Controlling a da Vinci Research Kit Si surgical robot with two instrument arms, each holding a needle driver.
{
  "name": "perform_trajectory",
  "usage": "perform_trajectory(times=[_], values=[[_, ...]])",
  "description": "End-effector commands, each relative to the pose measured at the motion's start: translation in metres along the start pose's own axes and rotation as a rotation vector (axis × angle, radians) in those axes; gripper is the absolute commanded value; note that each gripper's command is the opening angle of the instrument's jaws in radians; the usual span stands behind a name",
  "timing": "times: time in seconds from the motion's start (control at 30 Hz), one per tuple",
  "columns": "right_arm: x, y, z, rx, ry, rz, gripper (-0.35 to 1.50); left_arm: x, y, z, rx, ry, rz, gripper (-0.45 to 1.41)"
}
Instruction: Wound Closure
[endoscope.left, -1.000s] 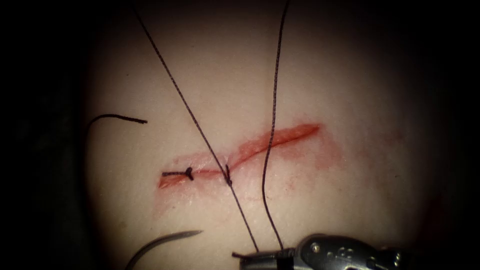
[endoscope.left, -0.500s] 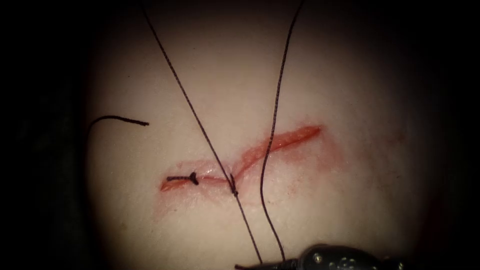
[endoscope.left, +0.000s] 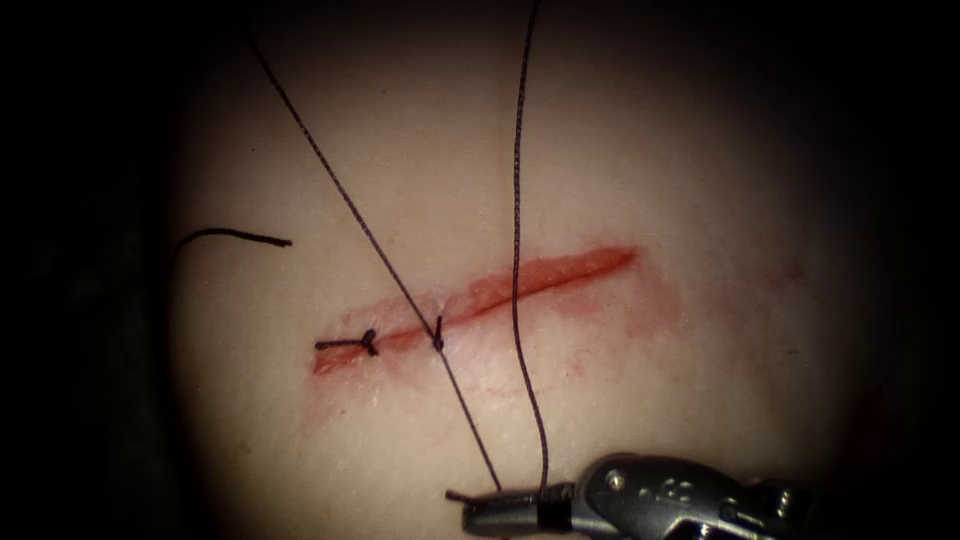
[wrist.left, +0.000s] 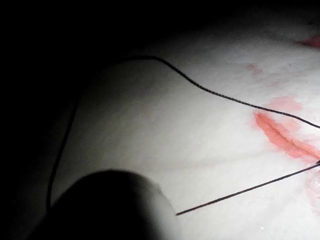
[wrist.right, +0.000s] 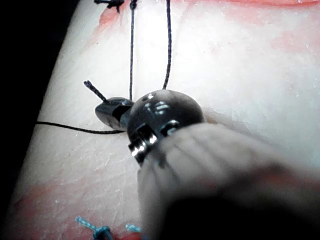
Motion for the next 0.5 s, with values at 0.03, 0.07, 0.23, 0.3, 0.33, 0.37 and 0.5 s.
perform_trajectory(times=[0.03,0.07,0.23,0.3,0.33,0.37,0.5], values=[[-0.0002,0.0001,0.0007,0.005,-0.003,-0.003,-0.35,0.0008,0.0003,0.0005,0.004,-0.002,-0.001,-0.45],[-0.0002,0.0001,0.0008,0.004,-0.002,-0.002,-0.35,0.0009,0.0003,0.0004,0.004,-0.004,-0.001,-0.45],[0.0020,0.0012,0.0008,-0.014,0.113,0.011,0.68,0.0017,0.0013,-0.0011,-0.016,0.130,-0.113,-0.45],[0.0031,0.0013,0.0003,-0.064,0.160,0.011,1.11,0.0023,0.0014,-0.0026,-0.040,0.200,-0.178,-0.45],[0.0036,0.0013,0.0000,-0.079,0.173,0.014,1.16,0.0028,0.0013,-0.0032,-0.053,0.217,-0.225,-0.45],[0.0044,0.0013,-0.0005,-0.091,0.185,0.014,1.18,0.0035,0.0012,-0.0041,-0.093,0.246,-0.331,-0.45],[0.0073,0.0013,-0.0028,-0.113,0.245,-0.023,1.25,0.0067,0.0010,-0.0078,-0.242,0.358,-0.559,-0.45]])
